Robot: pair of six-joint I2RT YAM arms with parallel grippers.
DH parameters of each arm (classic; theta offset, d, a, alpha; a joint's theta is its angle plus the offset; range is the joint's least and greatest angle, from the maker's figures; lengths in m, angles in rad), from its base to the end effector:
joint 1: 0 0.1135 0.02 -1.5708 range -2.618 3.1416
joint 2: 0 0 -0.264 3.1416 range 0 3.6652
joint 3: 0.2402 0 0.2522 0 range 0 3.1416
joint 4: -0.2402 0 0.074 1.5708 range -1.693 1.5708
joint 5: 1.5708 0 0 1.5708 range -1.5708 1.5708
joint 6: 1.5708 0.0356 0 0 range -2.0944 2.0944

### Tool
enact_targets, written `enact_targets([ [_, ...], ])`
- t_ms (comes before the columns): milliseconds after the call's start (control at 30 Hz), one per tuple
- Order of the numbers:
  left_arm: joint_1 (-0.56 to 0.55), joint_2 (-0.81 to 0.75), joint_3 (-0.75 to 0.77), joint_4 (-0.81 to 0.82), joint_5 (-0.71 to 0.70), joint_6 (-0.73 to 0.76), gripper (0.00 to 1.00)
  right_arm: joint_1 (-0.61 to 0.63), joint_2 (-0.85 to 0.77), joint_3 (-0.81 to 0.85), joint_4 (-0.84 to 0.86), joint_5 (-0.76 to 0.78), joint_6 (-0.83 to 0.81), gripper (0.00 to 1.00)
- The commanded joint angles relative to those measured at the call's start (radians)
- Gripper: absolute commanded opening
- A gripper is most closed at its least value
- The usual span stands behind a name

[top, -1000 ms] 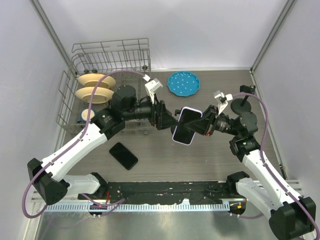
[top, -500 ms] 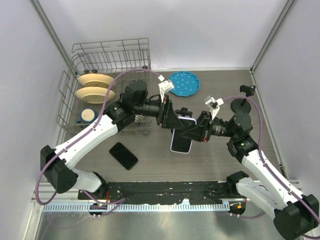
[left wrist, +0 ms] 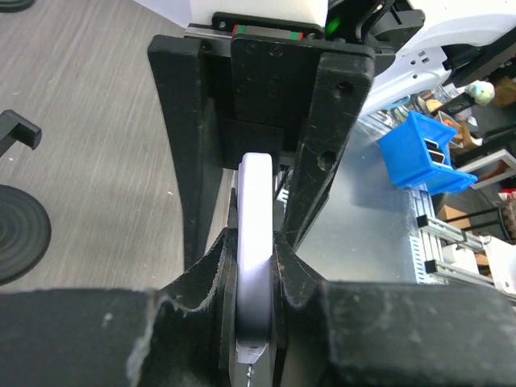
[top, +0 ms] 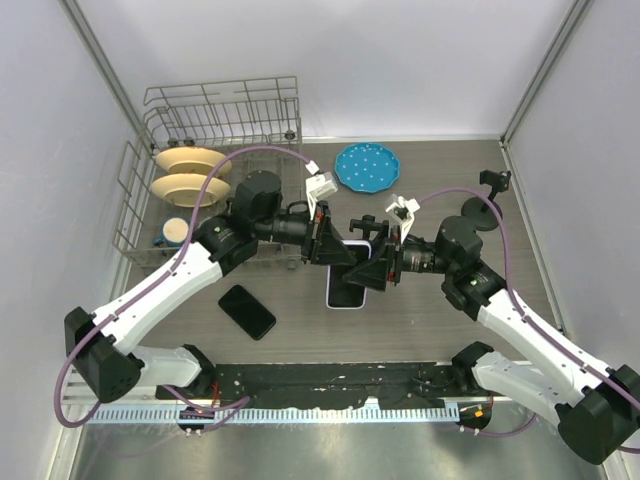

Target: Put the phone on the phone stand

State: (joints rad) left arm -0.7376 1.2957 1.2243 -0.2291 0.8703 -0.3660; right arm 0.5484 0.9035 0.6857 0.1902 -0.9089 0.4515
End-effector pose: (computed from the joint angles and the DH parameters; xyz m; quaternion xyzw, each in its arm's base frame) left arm 0.1960 -0.2148 0.3812 0.3807 0.6712 -0.5710 0.2803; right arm 0.1600 0.1306 0.3239 -0.3369 0.6285 0.5765 0.3990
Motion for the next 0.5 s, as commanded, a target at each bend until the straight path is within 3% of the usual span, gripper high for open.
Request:
enact_targets([
  [0,-0.003,-0.084,-0.016,0.045,-0.070,0.006,0.00,0.005,-0.012,-0.057,0.081,0.065,0.022,0.59],
  [100,0.003,-0.095,-0.029,0.071,-0.079,-0.008,0.00,0.010,-0.046,-0.144,0.213,0.071,0.116,0.64],
  [300,0.021,-0.113,-0.071,0.174,-0.064,-0.083,0.00,0.050,-0.020,-0.229,0.455,0.087,0.240,0.64],
  [367,0.023,-0.111,-0.085,0.209,-0.050,-0.099,0.00,0.071,0.011,-0.219,0.489,0.100,0.240,0.62],
  [467,0.023,-0.115,-0.104,0.255,-0.051,-0.125,0.00,0.094,0.040,-0.212,0.560,0.107,0.260,0.44],
])
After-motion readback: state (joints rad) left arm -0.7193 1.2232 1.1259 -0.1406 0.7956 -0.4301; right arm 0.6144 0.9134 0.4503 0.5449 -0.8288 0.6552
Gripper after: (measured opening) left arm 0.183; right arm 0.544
